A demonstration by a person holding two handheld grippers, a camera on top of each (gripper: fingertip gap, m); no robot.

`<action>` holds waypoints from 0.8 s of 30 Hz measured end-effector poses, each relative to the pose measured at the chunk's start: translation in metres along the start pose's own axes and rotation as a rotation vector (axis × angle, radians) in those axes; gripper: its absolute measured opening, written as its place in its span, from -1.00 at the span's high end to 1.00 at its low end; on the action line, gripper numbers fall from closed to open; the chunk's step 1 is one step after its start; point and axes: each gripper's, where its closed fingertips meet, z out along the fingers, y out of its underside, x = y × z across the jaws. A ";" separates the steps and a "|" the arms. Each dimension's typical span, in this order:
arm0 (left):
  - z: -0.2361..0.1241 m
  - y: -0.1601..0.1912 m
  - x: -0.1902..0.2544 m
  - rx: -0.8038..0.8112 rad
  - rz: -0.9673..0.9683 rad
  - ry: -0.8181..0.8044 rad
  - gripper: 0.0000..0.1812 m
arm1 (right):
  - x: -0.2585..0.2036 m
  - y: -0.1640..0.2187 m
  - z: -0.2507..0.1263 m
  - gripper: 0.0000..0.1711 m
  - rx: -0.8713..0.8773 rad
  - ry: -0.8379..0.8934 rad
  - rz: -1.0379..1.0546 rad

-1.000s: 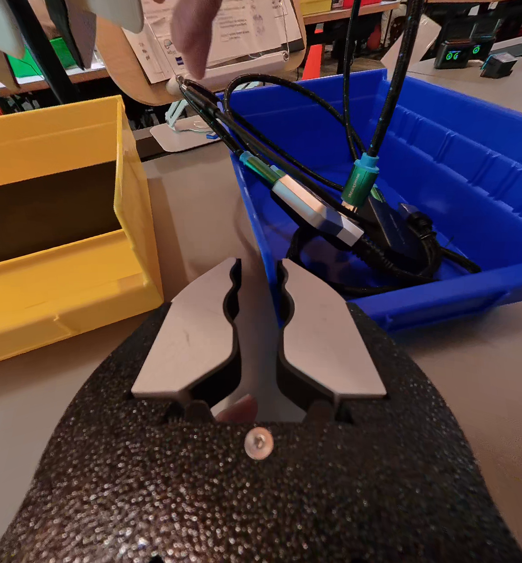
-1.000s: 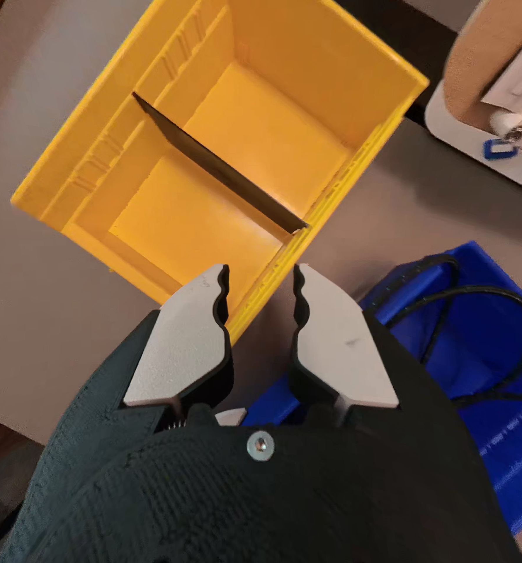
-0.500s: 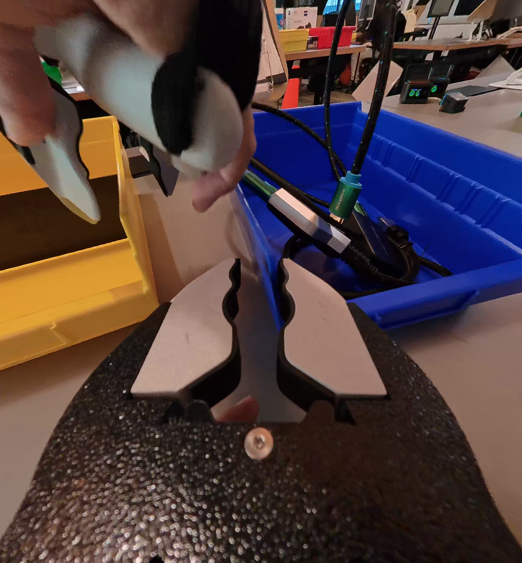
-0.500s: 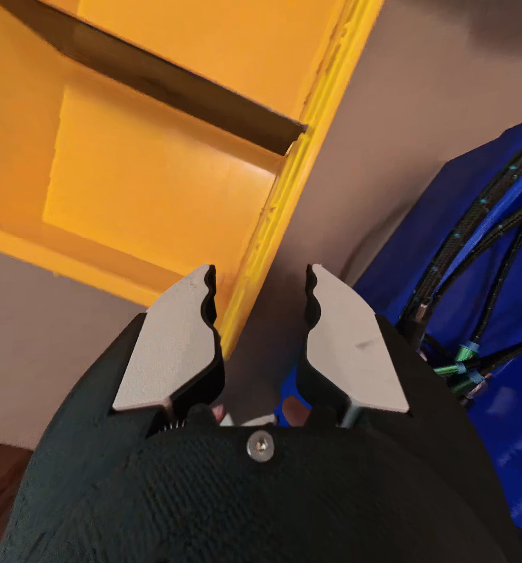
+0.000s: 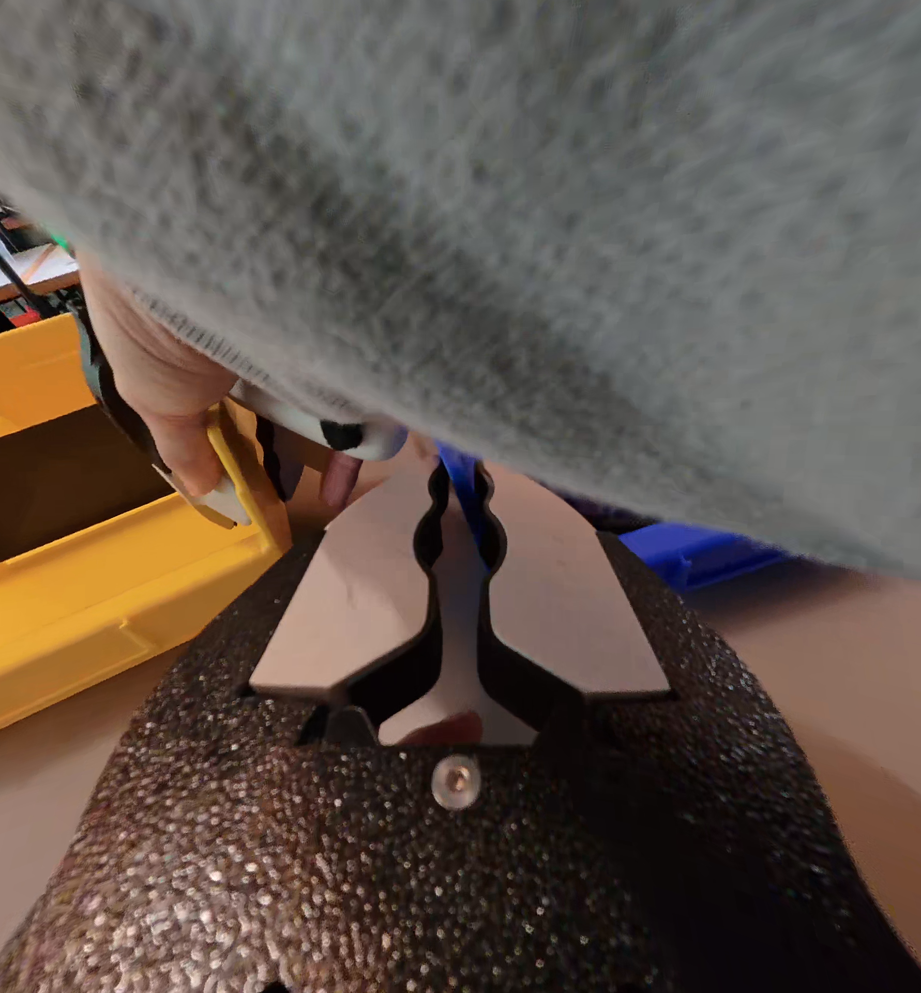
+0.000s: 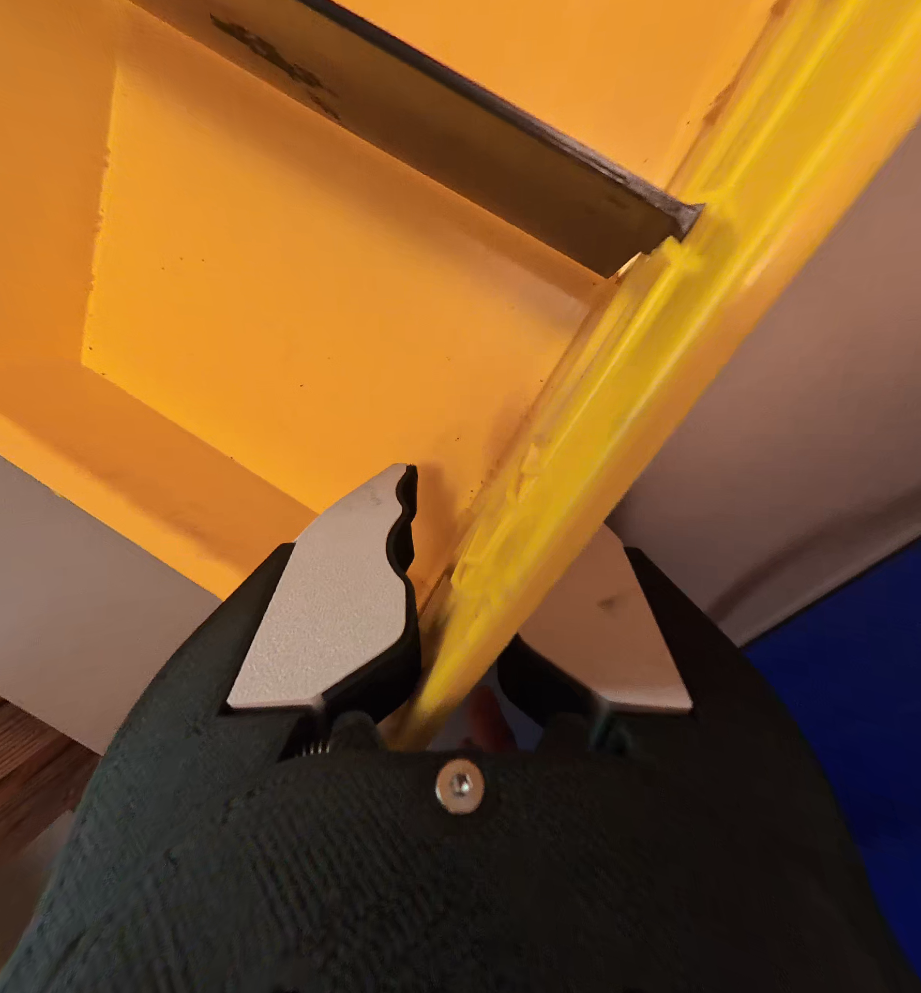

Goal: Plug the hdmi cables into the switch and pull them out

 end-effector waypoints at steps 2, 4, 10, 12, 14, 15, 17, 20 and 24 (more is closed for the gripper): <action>0.000 0.000 0.000 -0.002 0.007 -0.011 0.91 | 0.001 -0.001 -0.001 0.66 0.000 0.000 -0.002; 0.000 0.001 -0.004 -0.009 0.014 -0.047 0.92 | 0.001 -0.003 -0.002 0.67 -0.009 0.001 -0.008; 0.000 0.002 -0.008 -0.016 0.030 -0.105 0.94 | -0.011 -0.024 -0.041 0.68 -0.034 -0.048 -0.113; -0.001 0.002 -0.009 -0.018 0.025 -0.108 0.94 | -0.019 -0.040 -0.069 0.67 0.005 -0.058 -0.194; -0.002 0.003 -0.011 -0.023 0.014 -0.118 0.95 | -0.027 -0.056 -0.107 0.68 0.054 -0.080 -0.275; -0.003 0.004 -0.013 -0.025 0.005 -0.125 0.95 | -0.028 -0.062 -0.129 0.68 0.086 -0.090 -0.318; -0.006 0.005 -0.018 -0.031 -0.022 -0.139 0.96 | -0.023 -0.071 -0.178 0.68 0.150 -0.110 -0.393; -0.012 0.009 -0.031 -0.036 -0.068 -0.151 0.97 | 0.012 -0.072 -0.255 0.68 0.243 -0.091 -0.453; -0.026 0.017 -0.058 -0.044 -0.127 -0.200 0.97 | 0.114 -0.052 -0.338 0.68 0.361 0.009 -0.398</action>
